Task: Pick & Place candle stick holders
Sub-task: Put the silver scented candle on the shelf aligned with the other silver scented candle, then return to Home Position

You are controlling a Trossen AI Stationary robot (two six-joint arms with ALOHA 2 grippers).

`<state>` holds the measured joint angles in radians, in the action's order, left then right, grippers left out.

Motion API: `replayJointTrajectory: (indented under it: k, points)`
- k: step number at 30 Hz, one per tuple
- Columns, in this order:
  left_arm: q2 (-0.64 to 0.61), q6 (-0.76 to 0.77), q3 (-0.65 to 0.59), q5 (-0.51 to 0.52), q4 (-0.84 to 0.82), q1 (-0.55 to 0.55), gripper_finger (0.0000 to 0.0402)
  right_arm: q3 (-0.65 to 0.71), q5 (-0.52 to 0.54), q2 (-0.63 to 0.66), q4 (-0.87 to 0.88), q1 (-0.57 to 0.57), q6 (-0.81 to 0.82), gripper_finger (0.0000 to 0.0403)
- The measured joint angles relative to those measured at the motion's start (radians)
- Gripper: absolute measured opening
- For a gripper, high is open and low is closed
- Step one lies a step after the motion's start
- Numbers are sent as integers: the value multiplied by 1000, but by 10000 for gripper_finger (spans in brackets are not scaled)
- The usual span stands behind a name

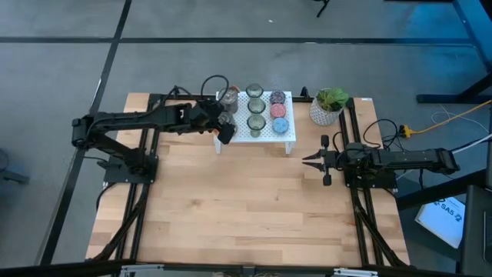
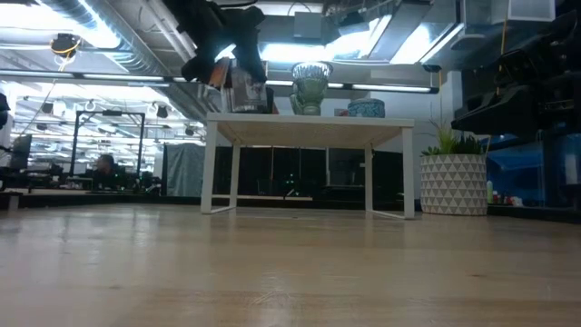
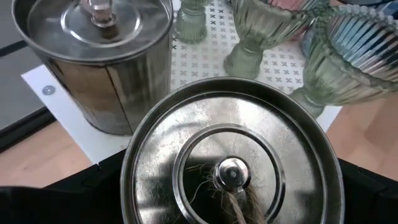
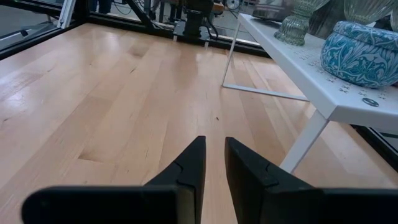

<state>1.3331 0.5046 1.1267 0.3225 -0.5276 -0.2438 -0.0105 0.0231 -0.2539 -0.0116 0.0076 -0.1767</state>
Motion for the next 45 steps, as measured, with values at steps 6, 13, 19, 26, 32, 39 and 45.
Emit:
replayJointTrajectory:
  k: [6, 13, 19, 26, 32, 39, 45]
  points:
    - [1, -53, 0, 1, 45, -1, 366, 0, 0, 0, 0, 0, 0, 63]
    - [1, -75, 0, -6, 45, -1, 370, 0, 0, 0, 0, 0, 0, 63]
    - [1, -103, 0, -9, 45, -1, 374, 0, 0, 0, 0, 0, 0, 63]
    - [0, -107, 0, -2, 53, -1, 397, 0, 0, 0, 0, 0, 0, 63]
    - [0, -107, 0, 0, 68, -1, 399, 0, 0, 0, 0, 0, 0, 63]
    - [-55, -123, 0, 1, 86, 1, 398, 0, 0, 0, 0, 0, 0, 63]
    - [-153, -158, 0, 1, 34, 18, 397, 0, 0, 0, 0, 0, 0, 63]
